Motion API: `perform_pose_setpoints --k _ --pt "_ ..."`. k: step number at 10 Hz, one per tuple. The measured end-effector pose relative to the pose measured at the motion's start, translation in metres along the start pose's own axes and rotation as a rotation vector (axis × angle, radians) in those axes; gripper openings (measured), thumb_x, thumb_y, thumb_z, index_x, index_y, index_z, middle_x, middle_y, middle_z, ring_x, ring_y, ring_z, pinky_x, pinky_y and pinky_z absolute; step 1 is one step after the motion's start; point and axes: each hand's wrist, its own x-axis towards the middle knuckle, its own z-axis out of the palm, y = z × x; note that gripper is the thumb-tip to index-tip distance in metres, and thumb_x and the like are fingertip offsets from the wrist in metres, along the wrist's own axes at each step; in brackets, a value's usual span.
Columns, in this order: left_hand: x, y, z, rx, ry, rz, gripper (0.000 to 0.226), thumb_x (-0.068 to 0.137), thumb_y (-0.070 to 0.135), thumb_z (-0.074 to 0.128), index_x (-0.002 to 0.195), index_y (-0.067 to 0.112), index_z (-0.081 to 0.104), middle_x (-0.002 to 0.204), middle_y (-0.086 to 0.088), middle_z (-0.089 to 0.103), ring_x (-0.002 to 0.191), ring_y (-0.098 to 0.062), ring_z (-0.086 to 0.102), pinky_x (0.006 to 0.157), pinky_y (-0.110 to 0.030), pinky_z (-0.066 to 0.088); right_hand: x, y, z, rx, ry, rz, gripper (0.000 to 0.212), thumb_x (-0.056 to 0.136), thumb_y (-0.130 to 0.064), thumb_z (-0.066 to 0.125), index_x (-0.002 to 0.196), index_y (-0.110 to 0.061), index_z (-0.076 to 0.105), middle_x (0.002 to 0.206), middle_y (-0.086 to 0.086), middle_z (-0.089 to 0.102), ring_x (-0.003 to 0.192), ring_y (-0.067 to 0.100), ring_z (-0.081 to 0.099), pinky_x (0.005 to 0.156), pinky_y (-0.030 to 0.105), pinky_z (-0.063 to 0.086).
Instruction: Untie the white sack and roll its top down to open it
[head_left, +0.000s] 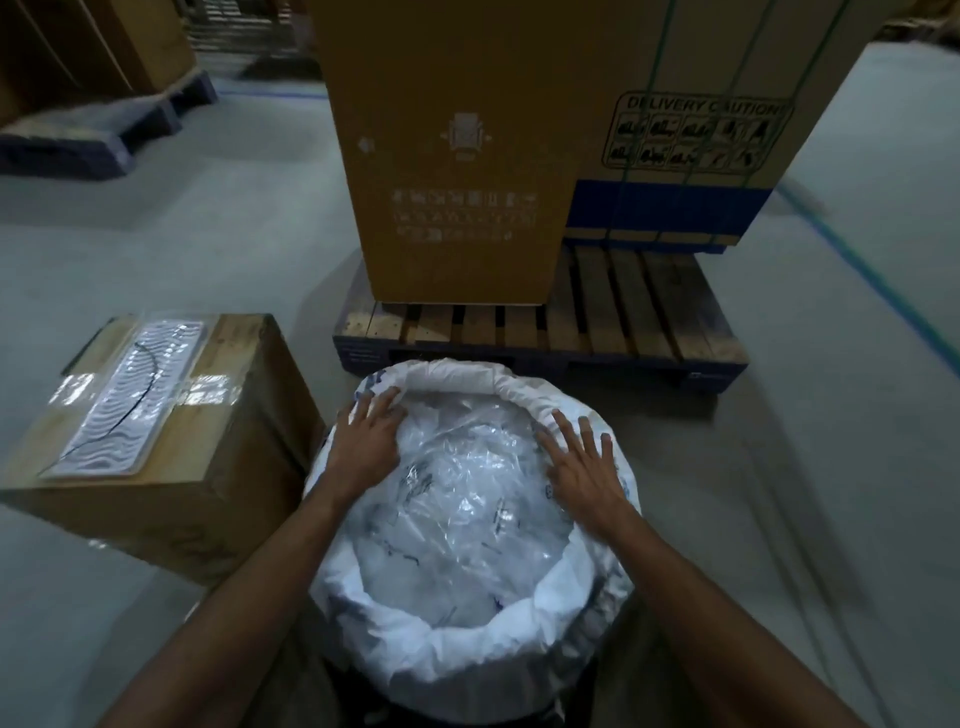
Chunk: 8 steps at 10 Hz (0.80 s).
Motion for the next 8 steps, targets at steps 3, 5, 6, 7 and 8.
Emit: perform_pose_setpoints --k 3,5,6,7,8 --pt "-0.135 0.009 0.001 -0.137 0.320 -0.049 0.034 0.088 0.016 0.061 0.119 0.001 0.068 0.124 -0.023 0.065 0.109 -0.043 0.066 0.080 -0.054 0.059 -0.081 -0.012 -0.014 0.042 -0.087 0.077 0.069 0.103 -0.038 0.052 0.162 -0.031 0.016 0.166 0.008 0.023 0.154 0.027 0.016 0.123 0.055 0.009" --pt "-0.199 0.059 0.001 -0.300 0.240 0.009 0.029 0.089 0.026 0.065 0.118 0.019 0.063 0.117 -0.006 0.059 0.107 -0.024 0.055 0.089 -0.043 0.048 -0.148 -0.062 -0.011 0.227 -0.003 -0.111 0.040 0.101 -0.040 0.053 0.139 -0.030 0.050 0.141 0.001 0.051 0.136 0.023 0.044 0.113 0.048 0.028" --pt "-0.229 0.074 0.011 -0.134 0.018 0.093 0.031 0.088 0.033 0.052 0.114 0.024 0.066 0.110 -0.001 0.065 0.110 -0.026 0.059 0.094 -0.042 0.044 -0.180 -0.074 -0.001 0.218 0.036 -0.083 0.032 0.102 -0.035 0.050 0.133 -0.026 0.057 0.127 0.001 0.060 0.122 0.023 0.054 0.105 0.043 0.037" --pt "-0.237 0.079 0.012 -0.197 0.014 0.047 0.037 0.091 0.033 0.049 0.123 0.024 0.065 0.119 -0.003 0.066 0.117 -0.027 0.058 0.100 -0.043 0.043 -0.189 -0.073 0.004 0.259 0.068 -0.081 0.032 0.103 -0.033 0.049 0.133 -0.024 0.057 0.126 0.001 0.061 0.120 0.022 0.055 0.105 0.043 0.038" --pt "-0.231 0.083 0.001 -0.316 0.066 -0.011 0.040 0.092 0.031 0.058 0.130 0.022 0.059 0.128 -0.006 0.062 0.124 -0.027 0.053 0.101 -0.044 0.044 -0.185 -0.077 0.002 0.296 0.105 -0.072 0.034 0.102 -0.030 0.053 0.134 -0.023 0.056 0.131 0.003 0.060 0.122 0.023 0.055 0.107 0.045 0.038"
